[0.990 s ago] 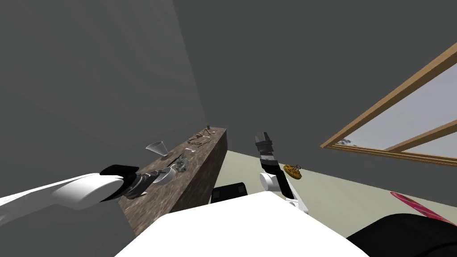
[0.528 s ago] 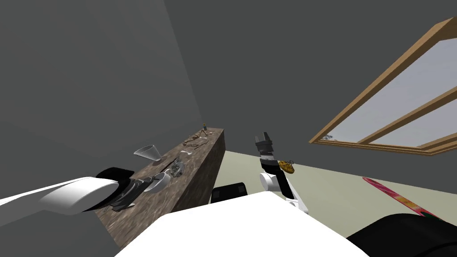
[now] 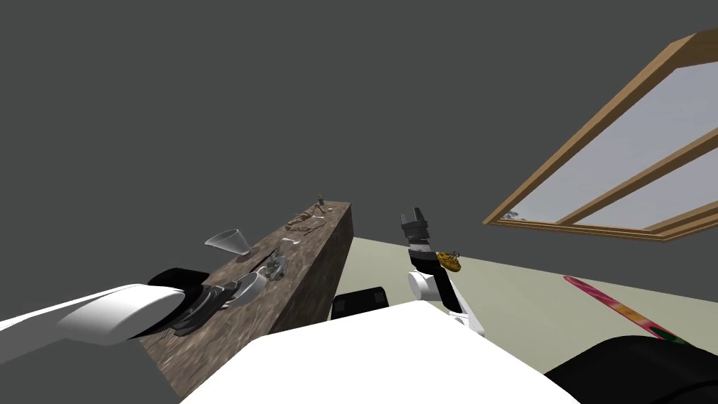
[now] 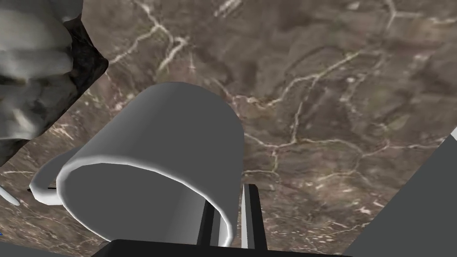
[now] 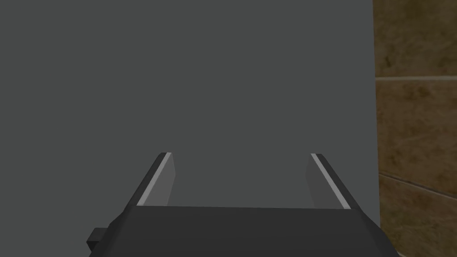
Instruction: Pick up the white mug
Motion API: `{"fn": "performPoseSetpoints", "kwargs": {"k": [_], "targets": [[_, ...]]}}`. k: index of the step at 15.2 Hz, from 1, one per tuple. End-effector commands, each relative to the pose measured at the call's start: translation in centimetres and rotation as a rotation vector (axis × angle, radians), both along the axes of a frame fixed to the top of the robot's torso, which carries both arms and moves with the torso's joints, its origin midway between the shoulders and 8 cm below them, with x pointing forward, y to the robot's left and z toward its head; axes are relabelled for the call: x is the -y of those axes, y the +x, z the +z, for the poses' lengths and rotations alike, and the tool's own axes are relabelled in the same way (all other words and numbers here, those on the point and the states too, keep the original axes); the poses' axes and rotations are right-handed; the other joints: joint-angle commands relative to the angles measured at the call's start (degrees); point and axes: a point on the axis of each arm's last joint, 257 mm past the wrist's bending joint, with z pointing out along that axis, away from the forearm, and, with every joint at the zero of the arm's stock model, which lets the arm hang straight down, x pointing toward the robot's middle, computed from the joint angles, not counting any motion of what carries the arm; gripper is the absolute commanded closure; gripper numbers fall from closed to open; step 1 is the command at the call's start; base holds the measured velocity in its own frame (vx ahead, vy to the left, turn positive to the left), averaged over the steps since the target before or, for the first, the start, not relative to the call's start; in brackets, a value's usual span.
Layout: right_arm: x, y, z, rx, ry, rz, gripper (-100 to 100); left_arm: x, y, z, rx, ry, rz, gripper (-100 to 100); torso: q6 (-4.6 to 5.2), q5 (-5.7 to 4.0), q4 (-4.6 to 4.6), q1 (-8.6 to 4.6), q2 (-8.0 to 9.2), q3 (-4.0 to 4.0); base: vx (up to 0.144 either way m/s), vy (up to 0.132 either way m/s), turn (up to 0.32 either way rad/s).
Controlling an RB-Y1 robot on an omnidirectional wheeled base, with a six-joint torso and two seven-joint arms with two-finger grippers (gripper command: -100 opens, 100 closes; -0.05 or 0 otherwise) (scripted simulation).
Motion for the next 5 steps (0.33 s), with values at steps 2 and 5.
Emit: {"fn": "performPoseSetpoints", "kwargs": {"k": [2,5], "targets": [[0.0,0.0,0.0,0.000,0.000,0.000,0,0.5,0.8,1.1,-0.002,-0.003,-0.006,100,-0.01,0.02,0.00,0.00,0.00,0.00,-0.004,0.003,0.042],[0.0,0.0,0.0,0.000,0.000,0.000,0,0.7,0.8,1.1,-0.002,-0.003,-0.007,100,-0.02,0.00,0.05,0.00,0.11,0.08,-0.015,0.010,0.066]]}}
